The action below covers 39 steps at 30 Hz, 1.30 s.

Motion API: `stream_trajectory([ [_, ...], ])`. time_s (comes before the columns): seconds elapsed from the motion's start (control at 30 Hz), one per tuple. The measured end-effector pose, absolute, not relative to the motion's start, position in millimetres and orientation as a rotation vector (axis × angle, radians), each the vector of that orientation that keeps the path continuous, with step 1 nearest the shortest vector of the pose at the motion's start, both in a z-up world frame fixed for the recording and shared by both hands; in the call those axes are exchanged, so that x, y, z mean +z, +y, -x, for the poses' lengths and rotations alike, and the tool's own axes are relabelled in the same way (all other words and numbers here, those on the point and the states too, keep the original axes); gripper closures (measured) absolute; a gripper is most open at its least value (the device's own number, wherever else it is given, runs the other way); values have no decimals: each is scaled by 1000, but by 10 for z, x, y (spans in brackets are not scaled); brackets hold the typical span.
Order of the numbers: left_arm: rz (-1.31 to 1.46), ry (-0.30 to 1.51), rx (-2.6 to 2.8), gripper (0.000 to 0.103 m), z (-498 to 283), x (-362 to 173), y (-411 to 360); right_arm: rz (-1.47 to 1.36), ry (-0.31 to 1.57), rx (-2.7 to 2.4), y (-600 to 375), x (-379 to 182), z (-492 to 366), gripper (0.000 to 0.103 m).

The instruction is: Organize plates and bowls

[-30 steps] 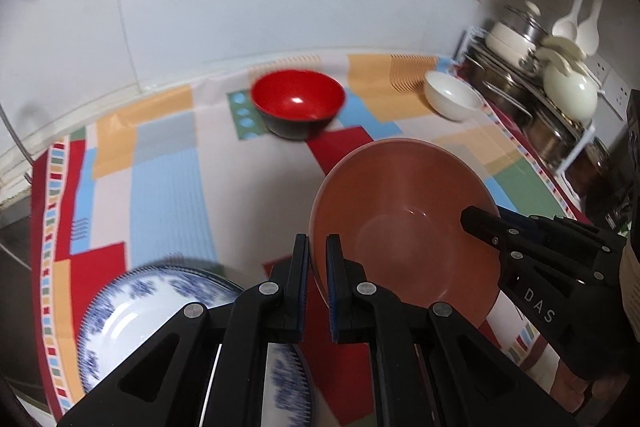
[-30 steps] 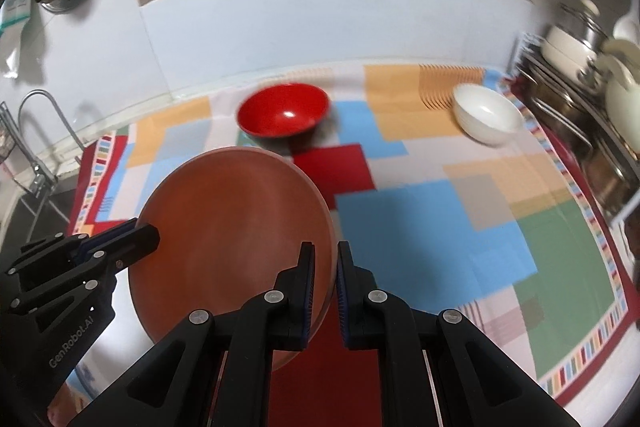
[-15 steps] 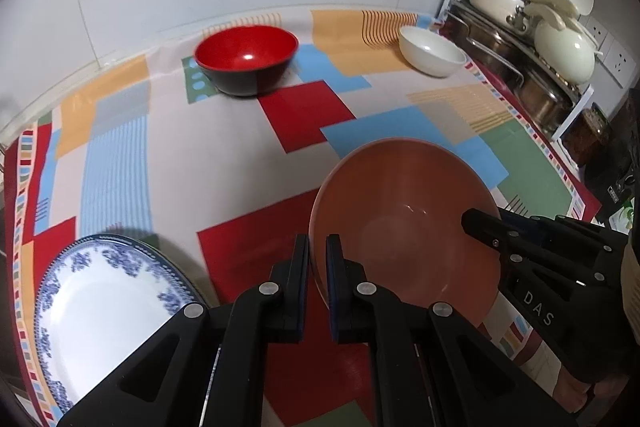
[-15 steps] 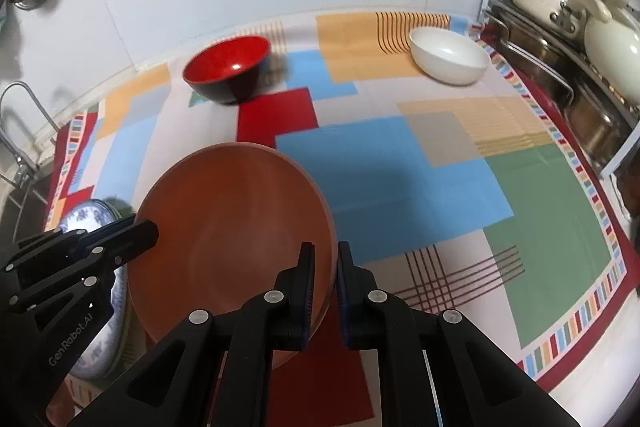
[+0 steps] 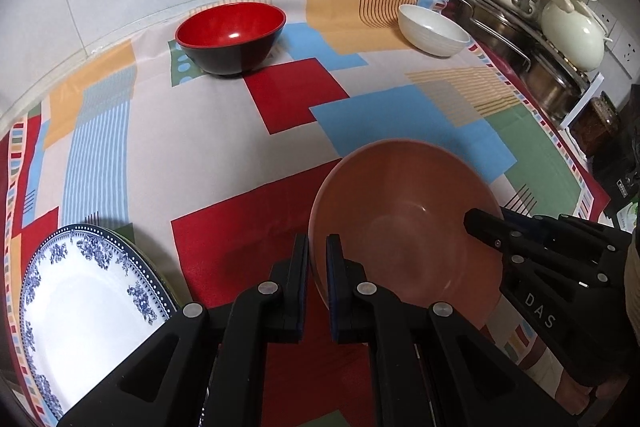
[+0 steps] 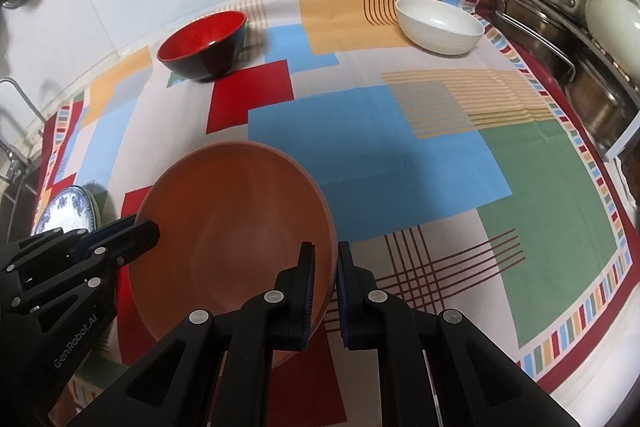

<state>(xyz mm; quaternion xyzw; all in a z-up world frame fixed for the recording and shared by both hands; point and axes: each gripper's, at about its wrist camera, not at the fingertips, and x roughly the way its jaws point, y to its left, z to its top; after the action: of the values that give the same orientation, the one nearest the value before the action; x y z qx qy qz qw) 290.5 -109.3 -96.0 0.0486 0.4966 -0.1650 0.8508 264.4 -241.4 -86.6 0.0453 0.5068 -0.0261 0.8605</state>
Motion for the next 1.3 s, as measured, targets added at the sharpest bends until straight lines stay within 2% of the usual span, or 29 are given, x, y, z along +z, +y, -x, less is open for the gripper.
stream_trajectory([
  [0.2, -99, 1044, -344, 93, -2907, -960, -1108, -96, 1069, -46, -2428, -891, -2658, 91],
  [0.3, -96, 1043, -343, 90, -2909, -956, -1117, -100, 1074, -40, -2440, -901, -2662, 91],
  [0.37, -95, 1040, -334, 83, -2918, -950, -1114, -108, 1075, -33, -2452, -906, -2662, 91],
  [0.43, -99, 1025, -320, 72, -2922, -926, -1107, -128, 1073, -24, -2476, -906, -2662, 91],
  [0.53, -117, 994, -310, 71, -2913, -851, -1108, -155, 1070, -15, -2506, -900, -2669, 90],
  [0.67, -128, 949, -304, 64, -2930, -723, -1119, -161, 1035, -29, -2555, -816, -2652, 75],
  [0.8, -147, 900, -307, 60, -2982, -579, -1175, -139, 976, -60, -2620, -662, -2647, 74],
  [0.87, -139, 894, -326, 59, -3036, -526, -1203, -131, 947, -73, -2661, -593, -2661, 70],
  [1.3, -183, 799, -386, 59, -3466, -122, -1573, -133, 820, -156, -3091, -190, -2950, 70],
])
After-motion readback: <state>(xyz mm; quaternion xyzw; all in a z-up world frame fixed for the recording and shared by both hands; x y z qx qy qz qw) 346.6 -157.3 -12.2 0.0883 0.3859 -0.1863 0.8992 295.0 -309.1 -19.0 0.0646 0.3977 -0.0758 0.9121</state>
